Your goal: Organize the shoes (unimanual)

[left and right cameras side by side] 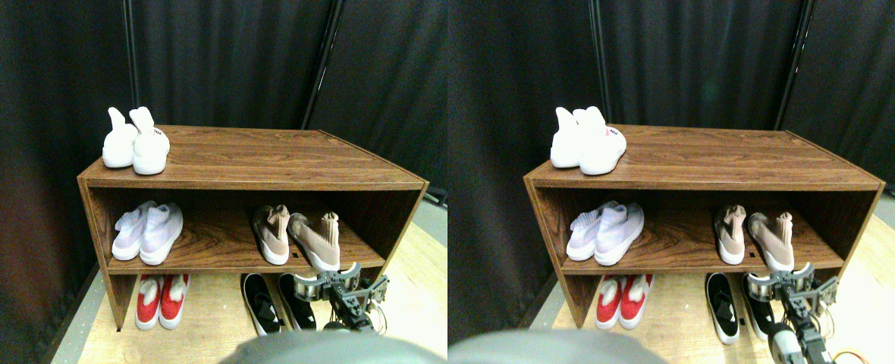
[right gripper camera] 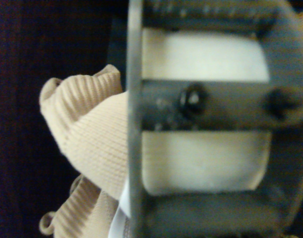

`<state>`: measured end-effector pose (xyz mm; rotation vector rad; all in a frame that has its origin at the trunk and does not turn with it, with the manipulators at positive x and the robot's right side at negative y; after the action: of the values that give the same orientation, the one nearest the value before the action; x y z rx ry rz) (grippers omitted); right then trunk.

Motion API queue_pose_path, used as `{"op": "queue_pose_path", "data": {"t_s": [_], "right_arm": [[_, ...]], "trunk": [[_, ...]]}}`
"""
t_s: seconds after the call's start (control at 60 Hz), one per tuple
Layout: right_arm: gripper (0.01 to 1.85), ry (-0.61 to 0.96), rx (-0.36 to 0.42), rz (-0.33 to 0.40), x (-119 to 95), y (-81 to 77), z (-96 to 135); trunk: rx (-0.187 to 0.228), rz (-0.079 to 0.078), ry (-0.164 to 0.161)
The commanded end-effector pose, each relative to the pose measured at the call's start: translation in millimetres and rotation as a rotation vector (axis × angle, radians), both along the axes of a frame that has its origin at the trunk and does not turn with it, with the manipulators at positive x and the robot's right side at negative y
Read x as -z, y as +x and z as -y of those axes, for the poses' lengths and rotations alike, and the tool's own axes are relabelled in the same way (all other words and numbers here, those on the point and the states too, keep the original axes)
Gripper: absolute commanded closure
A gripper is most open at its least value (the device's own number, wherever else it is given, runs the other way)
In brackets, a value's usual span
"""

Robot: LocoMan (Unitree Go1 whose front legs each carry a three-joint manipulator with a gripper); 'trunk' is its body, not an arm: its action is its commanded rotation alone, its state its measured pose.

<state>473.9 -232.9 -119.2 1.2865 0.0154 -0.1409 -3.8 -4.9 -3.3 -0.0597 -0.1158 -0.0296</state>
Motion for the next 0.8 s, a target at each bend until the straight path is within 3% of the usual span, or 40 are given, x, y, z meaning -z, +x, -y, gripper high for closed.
{"op": "queue_pose_path", "data": {"t_s": [0.017,0.217,0.45,0.6,0.8], "right_arm": [[0.29,-0.004,0.011,0.028,-2.3,7.8,3.3],[0.32,-0.002,0.016,0.020,-0.7,17.7,8.5],[0.30,-0.024,-0.014,0.015,-5.7,17.6,6.7],[0.38,-0.025,-0.030,0.012,-11.0,7.9,5.7],[0.27,-0.028,-0.043,0.001,-20.9,-17.8,8.1]], "trunk": [[-0.011,-0.023,-0.023],[-0.012,-0.024,-0.022],[-0.012,-0.021,-0.019],[-0.011,-0.018,-0.016],[-0.004,-0.015,-0.008]]}}
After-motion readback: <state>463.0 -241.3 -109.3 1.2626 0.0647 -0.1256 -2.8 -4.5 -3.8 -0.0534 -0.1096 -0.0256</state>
